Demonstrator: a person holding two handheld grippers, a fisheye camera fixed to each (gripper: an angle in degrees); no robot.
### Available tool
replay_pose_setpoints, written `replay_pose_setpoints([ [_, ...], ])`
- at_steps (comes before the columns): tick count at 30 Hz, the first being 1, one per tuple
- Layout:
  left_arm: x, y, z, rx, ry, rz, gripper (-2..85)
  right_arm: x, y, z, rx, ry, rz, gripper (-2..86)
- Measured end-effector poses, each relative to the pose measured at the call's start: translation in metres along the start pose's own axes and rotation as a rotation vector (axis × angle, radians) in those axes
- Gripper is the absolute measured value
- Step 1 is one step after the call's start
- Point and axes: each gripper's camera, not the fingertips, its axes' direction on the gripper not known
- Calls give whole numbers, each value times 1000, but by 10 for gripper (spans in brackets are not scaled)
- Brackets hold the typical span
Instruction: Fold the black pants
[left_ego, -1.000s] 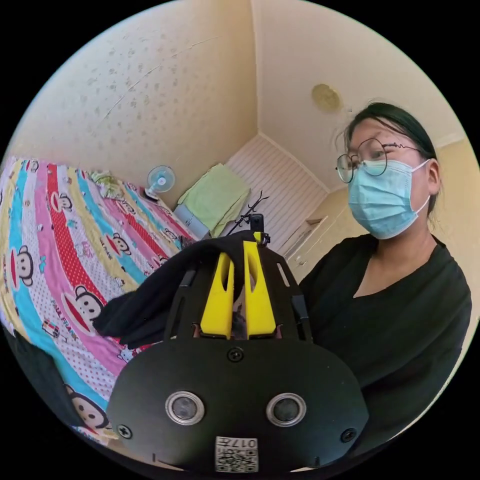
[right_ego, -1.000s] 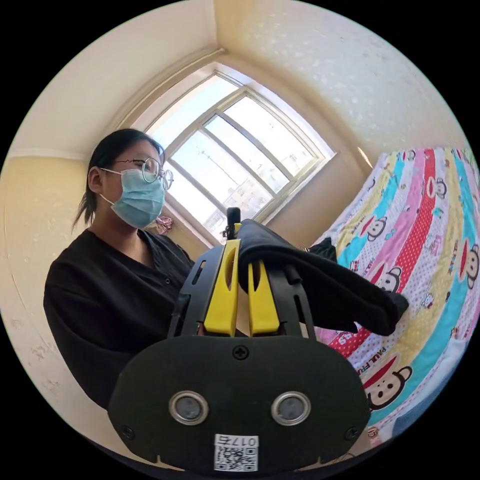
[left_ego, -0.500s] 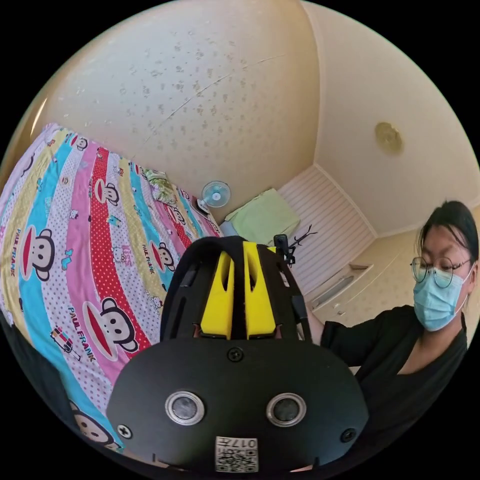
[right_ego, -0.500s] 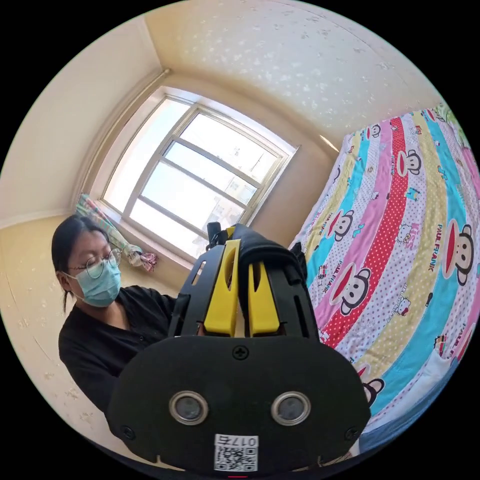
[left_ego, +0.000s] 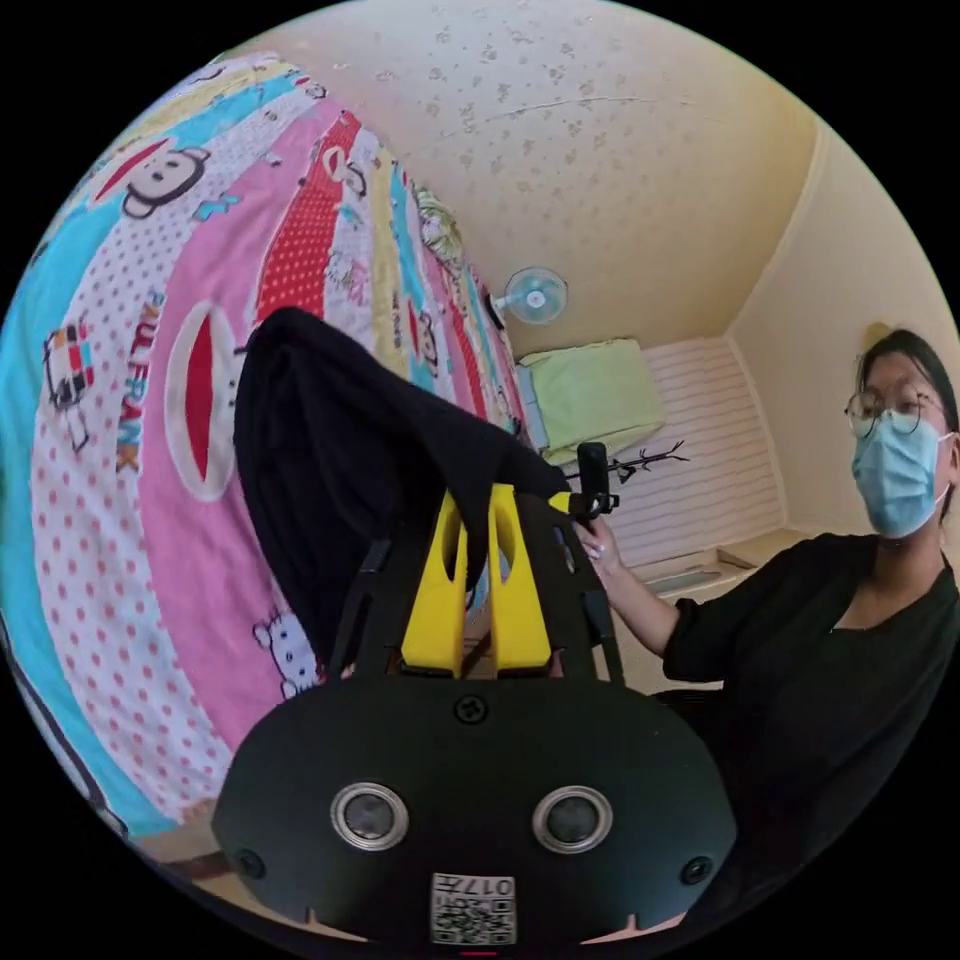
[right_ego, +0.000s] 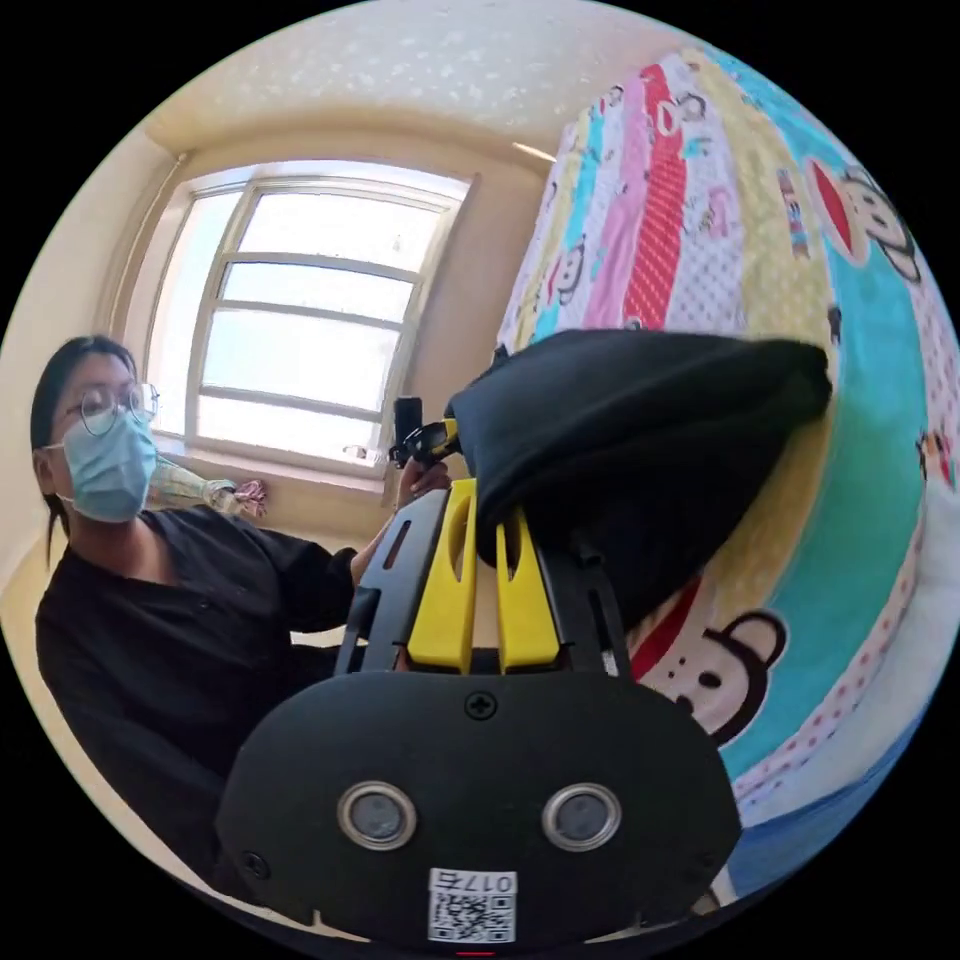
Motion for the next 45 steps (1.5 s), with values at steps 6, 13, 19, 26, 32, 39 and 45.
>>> replay_pose_setpoints([
  [6,-36,61,28,-179,-169,-296,61,74,41,49,-183,84,260,30],
  [13,-35,37,-34,-63,-169,-353,193,82,3,-26,-67,108,313,180],
  [19,-41,-43,-58,-29,-226,-231,236,135,-45,-50,-35,96,322,229],
  [26,-84,-96,-15,-128,-55,-284,167,173,-72,-24,33,-1,329,191],
  [32,-73,-103,-32,-36,-122,-302,152,196,-53,-43,98,-195,321,196],
  [39,-93,-126,-45,-12,-5,-356,127,227,-86,-21,8,-308,293,171],
  [45,-91,-124,-62,-29,176,-493,95,214,-63,-20,22,-408,324,138],
])
